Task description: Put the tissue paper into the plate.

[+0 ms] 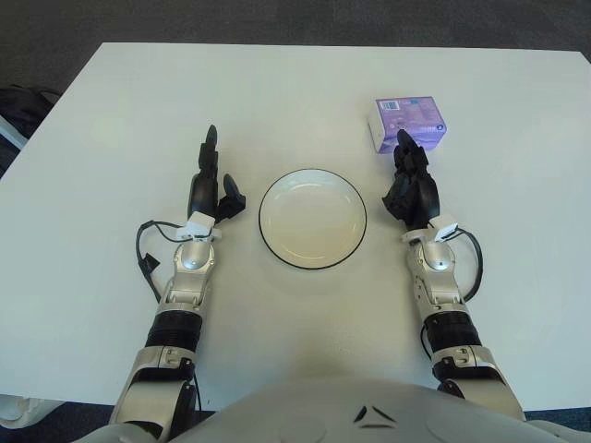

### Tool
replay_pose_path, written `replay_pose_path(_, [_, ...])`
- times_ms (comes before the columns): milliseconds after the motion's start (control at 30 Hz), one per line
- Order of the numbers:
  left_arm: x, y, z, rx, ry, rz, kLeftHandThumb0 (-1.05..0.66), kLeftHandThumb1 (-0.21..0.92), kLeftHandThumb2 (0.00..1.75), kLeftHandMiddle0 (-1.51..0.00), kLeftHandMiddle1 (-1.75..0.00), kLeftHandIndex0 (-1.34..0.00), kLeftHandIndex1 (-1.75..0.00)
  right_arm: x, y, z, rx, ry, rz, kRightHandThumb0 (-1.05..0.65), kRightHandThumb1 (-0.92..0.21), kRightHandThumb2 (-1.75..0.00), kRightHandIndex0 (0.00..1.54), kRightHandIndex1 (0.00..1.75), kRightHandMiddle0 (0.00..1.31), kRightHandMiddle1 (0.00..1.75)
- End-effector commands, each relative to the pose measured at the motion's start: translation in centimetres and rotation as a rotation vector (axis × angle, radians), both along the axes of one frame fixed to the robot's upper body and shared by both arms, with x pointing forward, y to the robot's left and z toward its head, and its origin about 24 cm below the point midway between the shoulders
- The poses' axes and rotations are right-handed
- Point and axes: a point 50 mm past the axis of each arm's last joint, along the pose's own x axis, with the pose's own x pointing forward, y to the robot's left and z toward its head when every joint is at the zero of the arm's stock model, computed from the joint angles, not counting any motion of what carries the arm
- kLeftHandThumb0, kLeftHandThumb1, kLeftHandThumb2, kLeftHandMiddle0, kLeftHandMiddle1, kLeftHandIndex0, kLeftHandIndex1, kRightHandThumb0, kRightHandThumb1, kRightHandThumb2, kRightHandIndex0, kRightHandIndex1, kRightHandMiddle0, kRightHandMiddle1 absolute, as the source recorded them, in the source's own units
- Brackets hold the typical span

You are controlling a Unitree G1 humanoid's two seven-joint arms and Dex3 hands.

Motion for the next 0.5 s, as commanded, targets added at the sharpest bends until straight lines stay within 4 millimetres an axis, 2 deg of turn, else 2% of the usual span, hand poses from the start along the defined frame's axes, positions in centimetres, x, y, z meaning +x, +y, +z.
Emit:
replay_pose_path(0, [-3.51,-0.43,-6.34,-0.023,0.254,0.031,-0.95,0.92,1.20,0.00,0.00,0.00,0.00,-4.44,-1.16,-7.07,0.006,0.321,-0.045,-0.62,-0.92,-1.05,0.10,0.00,0.00,0.24])
replay_pose_path(467, [-3.53,-0.52,-6.35,-0.030,0.255,0.030,-0.95,0.92,1.20,0.00,0.00,0.00,0.00,-4.71,-1.36,-6.51,0.000,0.300,-0.051,-0.63,-0.92,-1.05,0.11,0.01,0.00,0.26])
